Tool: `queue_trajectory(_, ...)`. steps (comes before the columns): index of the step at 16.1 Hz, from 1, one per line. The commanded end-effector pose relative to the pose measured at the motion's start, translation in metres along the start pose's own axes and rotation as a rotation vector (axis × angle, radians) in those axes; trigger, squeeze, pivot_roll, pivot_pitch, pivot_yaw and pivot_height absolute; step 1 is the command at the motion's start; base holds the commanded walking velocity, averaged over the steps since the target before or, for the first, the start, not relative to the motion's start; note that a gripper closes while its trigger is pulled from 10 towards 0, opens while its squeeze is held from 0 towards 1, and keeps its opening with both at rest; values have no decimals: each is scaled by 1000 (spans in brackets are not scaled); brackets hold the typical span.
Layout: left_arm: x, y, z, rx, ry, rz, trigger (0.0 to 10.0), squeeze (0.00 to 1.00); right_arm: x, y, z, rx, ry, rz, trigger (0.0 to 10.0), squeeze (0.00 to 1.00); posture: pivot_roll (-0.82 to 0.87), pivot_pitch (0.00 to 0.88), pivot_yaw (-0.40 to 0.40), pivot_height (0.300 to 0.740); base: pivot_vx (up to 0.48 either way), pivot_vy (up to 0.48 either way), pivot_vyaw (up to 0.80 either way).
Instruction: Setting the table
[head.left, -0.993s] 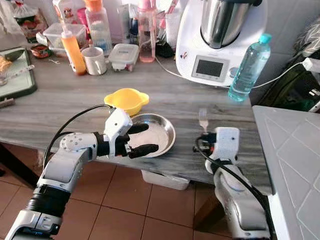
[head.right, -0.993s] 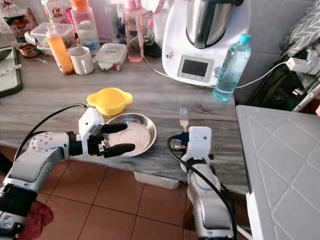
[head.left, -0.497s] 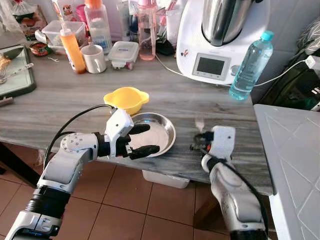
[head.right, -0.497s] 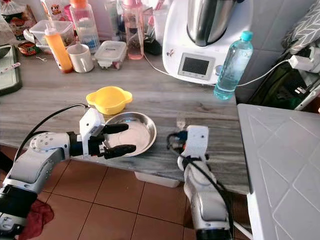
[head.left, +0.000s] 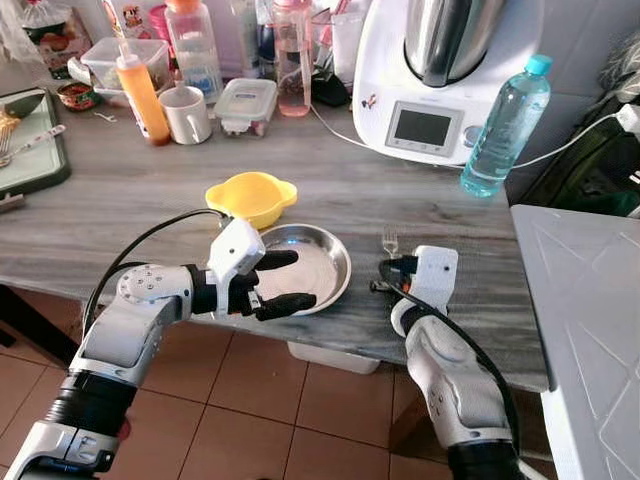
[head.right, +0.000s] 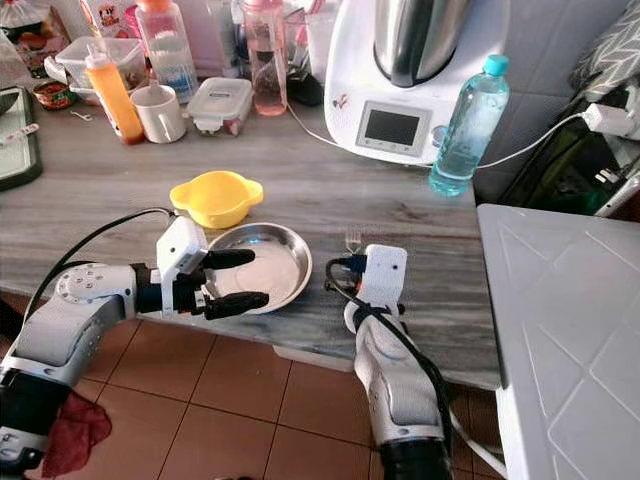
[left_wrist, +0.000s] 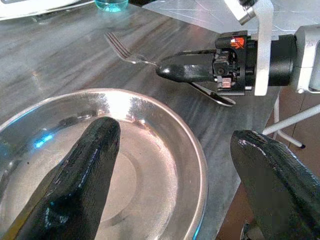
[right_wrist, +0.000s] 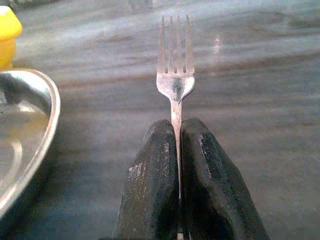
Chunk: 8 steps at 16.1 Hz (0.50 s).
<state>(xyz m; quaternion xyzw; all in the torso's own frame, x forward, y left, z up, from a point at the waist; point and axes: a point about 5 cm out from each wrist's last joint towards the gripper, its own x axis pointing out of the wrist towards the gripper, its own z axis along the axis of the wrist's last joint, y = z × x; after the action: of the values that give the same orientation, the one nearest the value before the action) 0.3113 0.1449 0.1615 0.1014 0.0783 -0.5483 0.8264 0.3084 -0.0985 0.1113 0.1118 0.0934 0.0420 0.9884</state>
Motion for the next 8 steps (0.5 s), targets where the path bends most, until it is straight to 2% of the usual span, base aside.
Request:
queue_trajectory(1,-1,-1,4,24,15,-10,10000,0,-4,21,-14,104,33,19,10000,0,138,125,-2,740,0,0,0)
queue_trajectory(4,-1,-4,2,18,22,-19,10000,0,-4,20,-13,101,19,-3,10000,0,144,135,6,740,0,0,0)
queue_trajectory(8,-2,-3,2,20,31,-29,10000,0,-6,24,-22,104,62,-15,10000,0,138,131,10,740,0,0,0)
